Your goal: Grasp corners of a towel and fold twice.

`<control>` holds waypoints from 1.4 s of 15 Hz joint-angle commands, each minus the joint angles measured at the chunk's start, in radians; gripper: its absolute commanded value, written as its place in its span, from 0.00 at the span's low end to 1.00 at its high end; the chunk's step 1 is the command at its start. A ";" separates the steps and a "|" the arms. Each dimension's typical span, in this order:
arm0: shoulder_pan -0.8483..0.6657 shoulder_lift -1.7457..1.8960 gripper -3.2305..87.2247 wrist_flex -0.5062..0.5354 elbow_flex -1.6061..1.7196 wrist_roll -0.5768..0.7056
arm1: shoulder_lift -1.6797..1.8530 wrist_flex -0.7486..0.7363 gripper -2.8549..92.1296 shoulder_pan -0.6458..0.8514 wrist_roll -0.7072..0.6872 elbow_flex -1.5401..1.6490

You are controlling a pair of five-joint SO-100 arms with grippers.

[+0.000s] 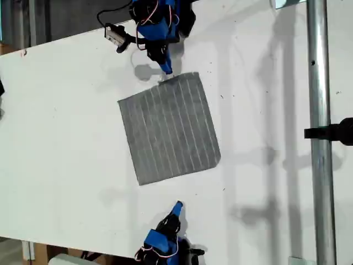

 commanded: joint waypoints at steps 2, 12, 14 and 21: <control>-0.126 0.008 0.01 0.002 0.003 -0.492 | 0.012 -0.064 0.03 -0.066 -0.009 -0.025; -0.130 0.008 0.01 0.002 0.003 -0.495 | -0.377 -0.094 0.03 -0.173 -0.137 -0.377; -0.137 0.008 0.01 0.002 0.003 -0.497 | -0.796 -0.075 0.03 -0.218 -0.275 -0.690; -0.146 0.008 0.01 0.003 0.003 -0.497 | -1.241 0.064 0.19 -0.345 -0.492 -1.000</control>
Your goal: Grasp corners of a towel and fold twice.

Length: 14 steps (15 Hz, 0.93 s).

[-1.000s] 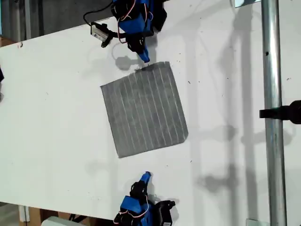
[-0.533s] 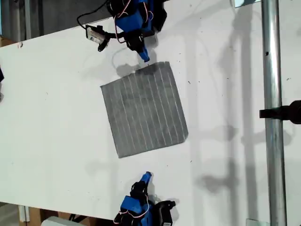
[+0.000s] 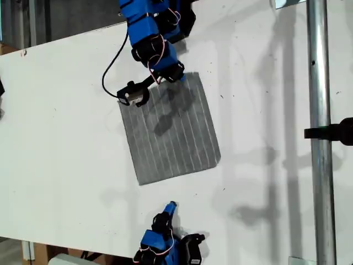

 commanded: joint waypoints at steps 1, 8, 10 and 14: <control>-0.005 0.005 0.01 0.003 0.003 -0.009 | 0.084 0.012 0.33 -0.014 0.003 0.017; -0.003 0.005 0.01 0.003 0.003 -0.014 | 0.071 -0.189 0.46 0.006 0.057 0.371; -0.006 0.005 0.01 0.003 0.003 -0.012 | -0.028 -0.245 0.45 -0.006 0.060 0.382; -0.005 0.005 0.01 0.003 0.003 -0.018 | -0.193 -0.345 0.38 0.017 0.069 0.393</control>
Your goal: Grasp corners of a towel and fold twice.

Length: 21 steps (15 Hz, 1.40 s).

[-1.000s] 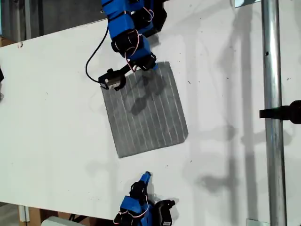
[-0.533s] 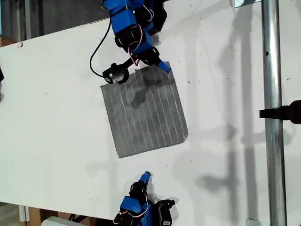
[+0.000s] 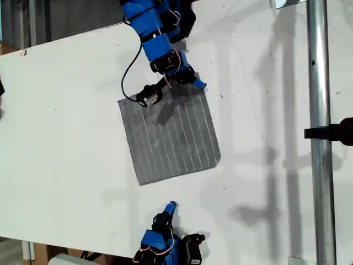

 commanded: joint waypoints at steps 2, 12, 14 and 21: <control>-0.006 0.005 0.01 0.003 0.003 -0.023 | -0.072 -0.083 0.29 0.051 0.006 0.020; 0.074 -0.933 0.00 -0.051 -0.750 0.000 | -0.005 -0.130 0.03 0.063 -0.017 0.075; 0.129 -1.353 0.00 0.006 -1.170 0.095 | -0.006 -0.133 0.03 0.063 -0.021 0.074; 0.298 -2.189 0.17 0.163 -2.152 0.210 | -0.020 -0.140 0.03 0.055 -0.028 0.066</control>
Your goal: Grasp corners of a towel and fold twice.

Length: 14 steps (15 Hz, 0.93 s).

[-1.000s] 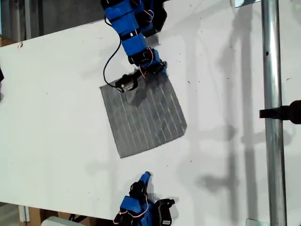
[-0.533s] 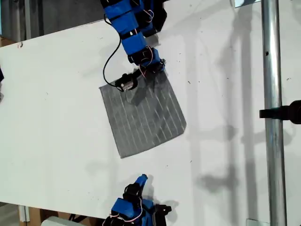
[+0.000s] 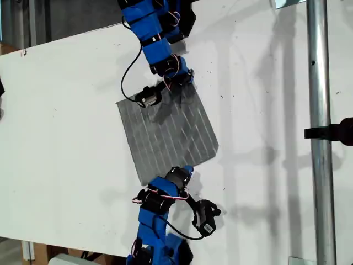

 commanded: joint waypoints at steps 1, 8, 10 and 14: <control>0.044 -0.041 0.31 -0.041 -0.133 0.044 | 0.008 -0.009 0.03 -0.009 -0.014 -0.011; 0.043 -0.244 0.42 -0.078 -0.141 0.143 | 0.008 -0.014 0.03 -0.015 -0.014 -0.011; 0.021 -0.336 0.41 -0.127 -0.172 0.126 | 0.009 -0.014 0.03 -0.015 -0.014 -0.011; 0.006 -0.428 0.38 -0.189 -0.216 0.104 | 0.009 -0.014 0.03 -0.014 -0.017 -0.011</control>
